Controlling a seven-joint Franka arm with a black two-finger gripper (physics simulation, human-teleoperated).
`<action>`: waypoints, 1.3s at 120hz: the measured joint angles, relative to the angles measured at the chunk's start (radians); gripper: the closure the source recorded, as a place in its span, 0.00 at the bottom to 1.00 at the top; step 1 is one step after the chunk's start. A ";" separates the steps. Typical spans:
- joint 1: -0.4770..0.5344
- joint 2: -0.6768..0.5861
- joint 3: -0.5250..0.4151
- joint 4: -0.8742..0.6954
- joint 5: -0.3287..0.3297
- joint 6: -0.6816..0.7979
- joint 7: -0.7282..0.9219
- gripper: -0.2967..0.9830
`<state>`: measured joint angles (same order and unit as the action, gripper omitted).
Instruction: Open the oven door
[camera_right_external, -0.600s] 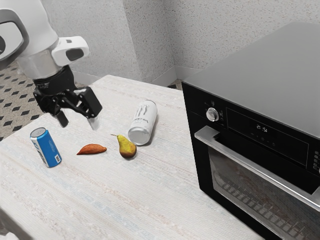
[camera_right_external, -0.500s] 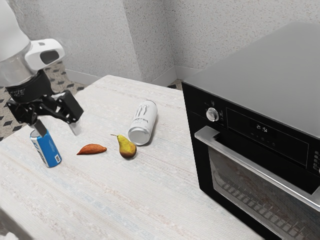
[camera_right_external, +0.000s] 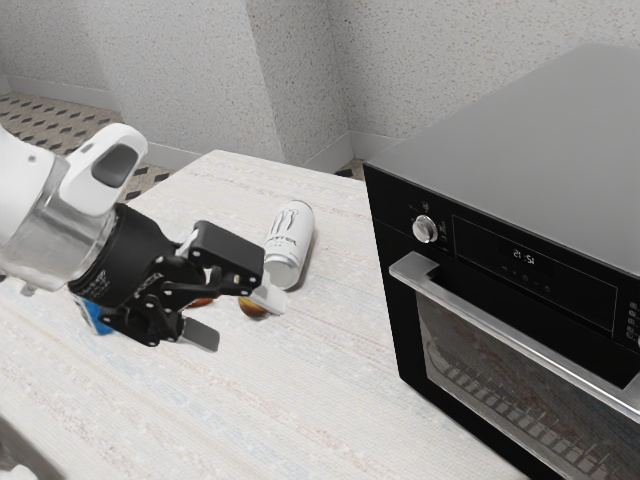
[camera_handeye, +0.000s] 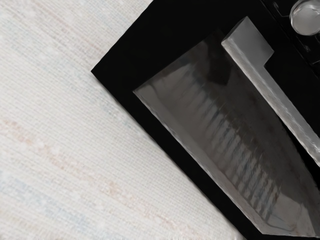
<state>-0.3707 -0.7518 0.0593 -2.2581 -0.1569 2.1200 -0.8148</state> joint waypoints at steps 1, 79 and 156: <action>-0.008 0.001 0.000 0.000 0.001 0.007 -0.010 0.23; -0.275 0.249 0.057 0.000 0.217 0.408 -0.655 0.23; -0.216 0.375 0.059 0.053 0.368 0.492 -1.086 0.23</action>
<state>-0.5871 -0.3770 0.1186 -2.2047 0.2112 2.6123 -1.9006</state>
